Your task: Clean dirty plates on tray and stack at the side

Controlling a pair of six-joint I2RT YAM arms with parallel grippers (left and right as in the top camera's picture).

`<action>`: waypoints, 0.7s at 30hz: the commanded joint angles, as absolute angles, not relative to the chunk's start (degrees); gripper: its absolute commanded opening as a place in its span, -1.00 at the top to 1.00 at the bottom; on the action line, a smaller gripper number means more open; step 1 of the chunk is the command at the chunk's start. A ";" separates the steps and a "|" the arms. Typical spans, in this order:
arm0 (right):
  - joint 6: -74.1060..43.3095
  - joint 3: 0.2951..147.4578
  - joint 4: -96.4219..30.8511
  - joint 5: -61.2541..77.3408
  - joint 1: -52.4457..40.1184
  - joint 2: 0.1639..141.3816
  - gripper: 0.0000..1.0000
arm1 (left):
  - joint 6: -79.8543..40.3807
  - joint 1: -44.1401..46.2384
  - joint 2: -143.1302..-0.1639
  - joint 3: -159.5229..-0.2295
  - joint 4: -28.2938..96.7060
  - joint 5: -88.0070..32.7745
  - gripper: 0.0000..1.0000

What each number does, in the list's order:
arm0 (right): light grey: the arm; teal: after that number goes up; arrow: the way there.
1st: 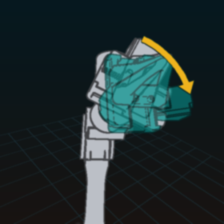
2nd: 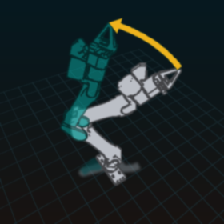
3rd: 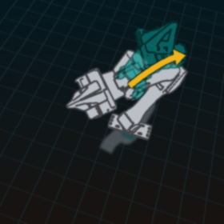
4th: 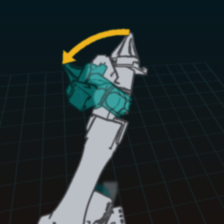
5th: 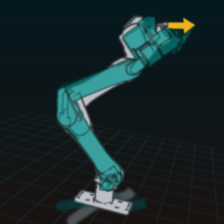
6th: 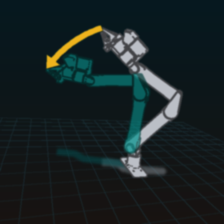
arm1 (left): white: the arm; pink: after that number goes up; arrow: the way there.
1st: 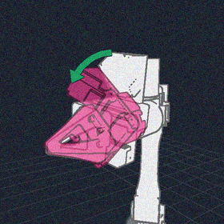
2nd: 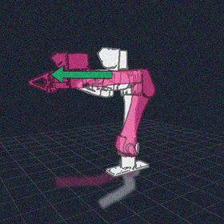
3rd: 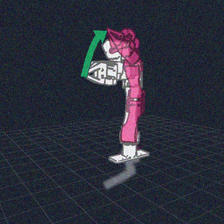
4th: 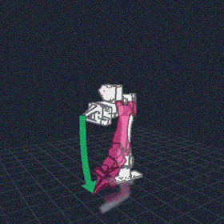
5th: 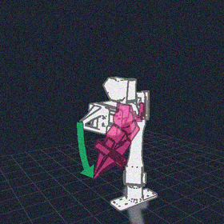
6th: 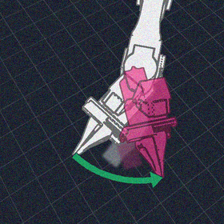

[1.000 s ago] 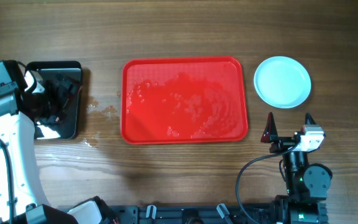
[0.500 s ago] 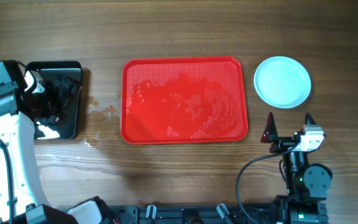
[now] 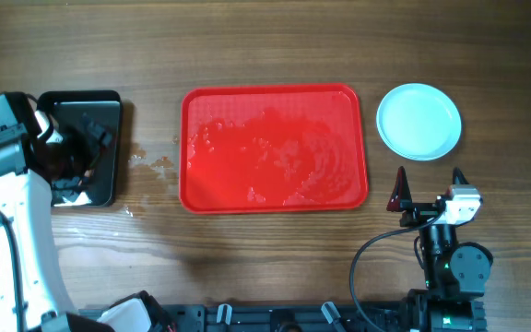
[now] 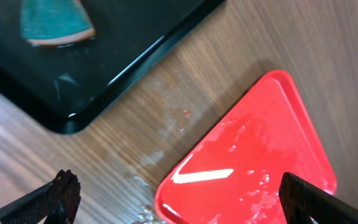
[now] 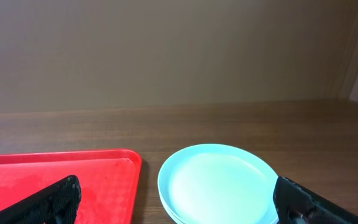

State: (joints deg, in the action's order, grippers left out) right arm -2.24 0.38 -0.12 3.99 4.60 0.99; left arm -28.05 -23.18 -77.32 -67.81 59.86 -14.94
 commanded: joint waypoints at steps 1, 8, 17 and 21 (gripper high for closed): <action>-1.50 0.30 0.08 3.16 4.99 0.21 -0.99 | -27.20 -20.82 -72.53 -64.51 60.16 -8.73 -1.00; -1.50 0.30 0.08 3.16 4.99 0.21 -1.00 | -26.70 -14.28 -60.34 -47.81 46.70 -6.76 -1.00; -1.50 0.30 0.05 3.16 4.99 0.21 -0.99 | -24.38 -9.69 -40.77 -30.55 36.16 -6.76 -1.00; -1.50 0.30 0.08 3.16 4.99 0.21 -0.99 | -24.38 -9.69 -34.74 -25.82 36.14 -6.79 -1.00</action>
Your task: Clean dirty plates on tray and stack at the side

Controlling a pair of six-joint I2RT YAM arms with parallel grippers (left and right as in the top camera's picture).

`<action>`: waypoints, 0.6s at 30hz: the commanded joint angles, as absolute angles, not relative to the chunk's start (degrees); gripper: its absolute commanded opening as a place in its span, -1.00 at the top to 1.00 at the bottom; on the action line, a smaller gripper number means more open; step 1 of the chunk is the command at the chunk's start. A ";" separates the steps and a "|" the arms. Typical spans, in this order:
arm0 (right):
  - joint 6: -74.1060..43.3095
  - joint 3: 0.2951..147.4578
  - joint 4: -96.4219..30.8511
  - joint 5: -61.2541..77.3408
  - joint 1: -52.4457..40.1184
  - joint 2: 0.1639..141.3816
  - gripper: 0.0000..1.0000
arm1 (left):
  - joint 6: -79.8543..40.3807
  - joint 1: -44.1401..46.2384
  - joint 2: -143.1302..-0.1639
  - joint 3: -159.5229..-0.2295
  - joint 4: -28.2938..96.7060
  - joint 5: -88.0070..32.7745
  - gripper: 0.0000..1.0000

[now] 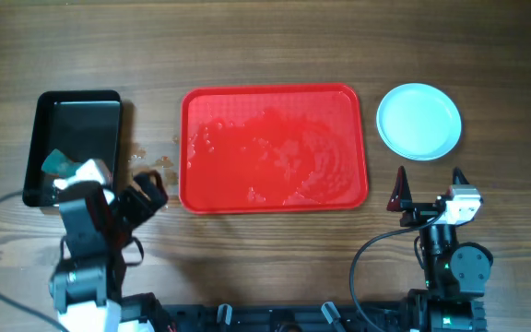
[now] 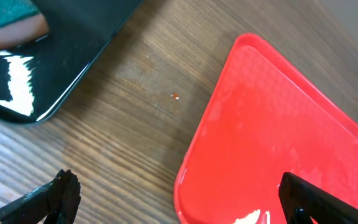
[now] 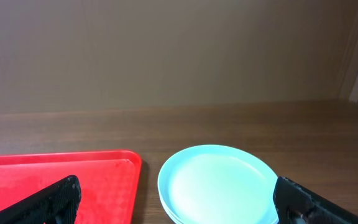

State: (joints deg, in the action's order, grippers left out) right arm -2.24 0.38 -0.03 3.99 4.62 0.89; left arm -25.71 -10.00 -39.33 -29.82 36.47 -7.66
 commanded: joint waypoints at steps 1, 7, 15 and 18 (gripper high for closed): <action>-1.50 0.30 0.08 3.16 4.99 0.21 -0.99 | -24.38 -9.67 -33.58 -24.93 36.14 -6.85 -1.00; -1.50 0.30 0.08 3.18 4.99 0.21 -1.00 | -24.14 -9.02 -26.17 -20.78 34.11 -6.96 -1.00; -1.50 0.30 0.08 3.18 4.99 0.21 -1.00 | -22.61 -3.46 -18.65 -17.02 27.38 -6.96 -1.00; -1.50 0.30 0.08 3.18 4.99 0.21 -1.00 | -22.61 -2.76 -16.56 -16.71 27.44 -6.74 -1.00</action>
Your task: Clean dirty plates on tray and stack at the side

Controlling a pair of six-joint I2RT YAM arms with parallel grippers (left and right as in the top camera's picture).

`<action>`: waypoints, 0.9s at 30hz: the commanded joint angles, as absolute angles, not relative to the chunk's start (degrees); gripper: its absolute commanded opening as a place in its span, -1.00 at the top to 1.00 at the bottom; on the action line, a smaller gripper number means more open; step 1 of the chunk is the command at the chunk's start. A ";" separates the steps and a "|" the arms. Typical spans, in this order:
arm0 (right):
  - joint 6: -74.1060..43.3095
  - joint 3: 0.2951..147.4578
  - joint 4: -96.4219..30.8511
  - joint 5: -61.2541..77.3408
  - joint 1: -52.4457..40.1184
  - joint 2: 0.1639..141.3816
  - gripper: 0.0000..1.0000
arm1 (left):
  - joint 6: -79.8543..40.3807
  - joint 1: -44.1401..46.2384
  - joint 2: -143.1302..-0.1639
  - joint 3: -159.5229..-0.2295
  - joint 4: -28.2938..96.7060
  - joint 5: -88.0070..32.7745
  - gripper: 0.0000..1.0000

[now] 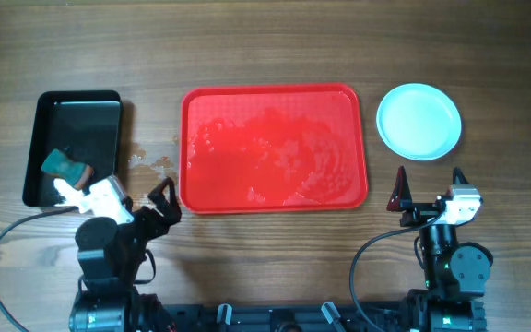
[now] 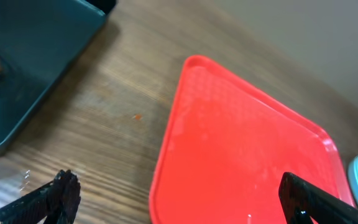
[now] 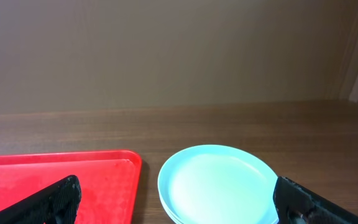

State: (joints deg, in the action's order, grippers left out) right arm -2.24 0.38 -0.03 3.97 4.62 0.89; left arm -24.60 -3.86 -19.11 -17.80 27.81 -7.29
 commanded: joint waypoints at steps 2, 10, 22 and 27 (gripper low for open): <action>-1.50 0.30 0.08 3.16 4.99 0.21 -0.99 | -22.37 -2.76 -15.27 -16.71 27.46 -6.76 -1.00; -1.50 0.30 0.08 3.18 4.99 0.21 -0.99 | -19.68 -2.72 -9.34 -16.71 29.34 -6.96 -1.00; -1.50 0.30 0.08 3.16 4.99 0.21 -0.99 | -19.68 0.08 -2.07 -16.43 29.47 -6.02 -1.00; -1.50 0.30 0.08 3.16 4.99 0.21 -1.00 | -19.70 2.20 -0.16 -14.09 27.64 -3.97 -1.00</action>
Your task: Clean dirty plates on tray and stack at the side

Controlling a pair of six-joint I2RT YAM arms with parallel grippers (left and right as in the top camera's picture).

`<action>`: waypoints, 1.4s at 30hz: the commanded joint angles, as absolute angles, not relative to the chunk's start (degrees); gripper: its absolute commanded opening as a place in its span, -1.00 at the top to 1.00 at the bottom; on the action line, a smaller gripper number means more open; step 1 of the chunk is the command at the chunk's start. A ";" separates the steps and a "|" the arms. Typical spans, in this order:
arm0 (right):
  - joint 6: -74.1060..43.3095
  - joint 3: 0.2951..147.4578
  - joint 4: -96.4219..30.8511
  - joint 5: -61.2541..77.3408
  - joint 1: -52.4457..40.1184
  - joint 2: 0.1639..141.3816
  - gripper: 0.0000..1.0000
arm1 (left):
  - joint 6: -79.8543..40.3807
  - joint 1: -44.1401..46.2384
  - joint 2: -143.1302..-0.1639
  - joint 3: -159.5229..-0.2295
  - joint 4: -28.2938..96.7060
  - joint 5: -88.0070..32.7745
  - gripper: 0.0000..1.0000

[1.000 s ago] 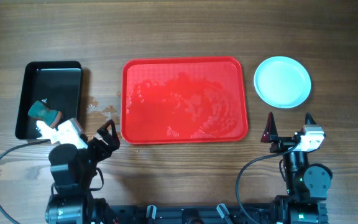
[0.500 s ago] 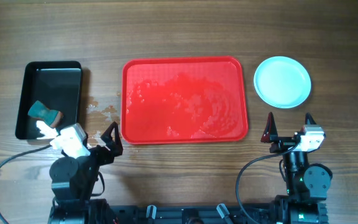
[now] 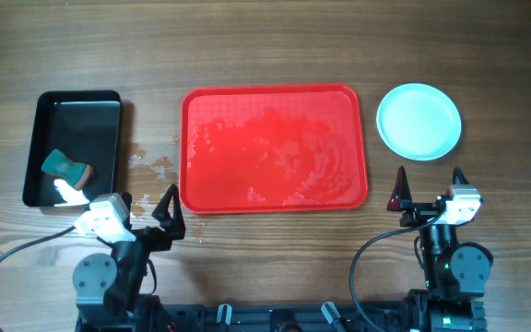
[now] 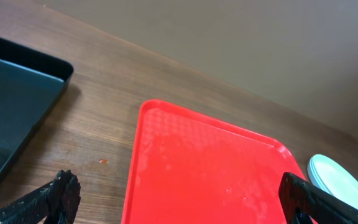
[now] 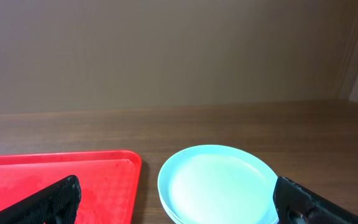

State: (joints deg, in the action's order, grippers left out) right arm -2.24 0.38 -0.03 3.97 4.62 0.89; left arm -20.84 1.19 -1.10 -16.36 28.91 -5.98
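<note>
The wet red tray point(image 3: 274, 148) lies mid-table with no plates on it. A stack of pale blue plates point(image 3: 418, 121) sits to its right, seen close in the right wrist view as plates point(image 5: 221, 185). My left gripper point(image 3: 147, 214) rests open near the front edge, left of the tray, nothing between its fingers. My right gripper point(image 3: 428, 189) stands open in front of the plates, also empty. In the left wrist view the red tray point(image 4: 210, 168) fills the space between the fingertips point(image 4: 61, 193).
A black bin point(image 3: 73, 146) at the left holds a teal sponge point(image 3: 67, 167). Water droplets point(image 3: 150, 162) lie on the wood between bin and tray. The plates' rim shows at the right edge of the left wrist view as plates point(image 4: 340, 180).
My left arm has drawn further back toward the front edge and tilted up, so its camera now looks across the tray. The right arm has not moved.
My left gripper was over the black bin, open, with the sponge lying below it. It then stood in front of the bin, then lower near the tray's front left corner, and now rests at the front edge. The right gripper stayed open and still.
</note>
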 commanded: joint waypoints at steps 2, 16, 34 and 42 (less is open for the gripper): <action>-1.50 0.30 0.08 3.16 4.99 0.21 -0.99 | -19.73 2.20 -0.16 -12.91 25.41 -3.97 -1.00; -1.50 0.30 0.08 3.16 4.99 0.21 -0.99 | -19.88 2.17 -0.16 -7.75 7.86 -1.06 -1.00; -1.52 0.30 0.08 3.16 4.99 0.21 -0.99 | -19.90 0.49 -0.16 -0.32 -3.92 2.66 -1.00; -1.50 0.30 0.08 3.16 4.99 0.21 -0.99 | -19.84 0.36 -0.16 -0.32 4.19 1.56 -1.00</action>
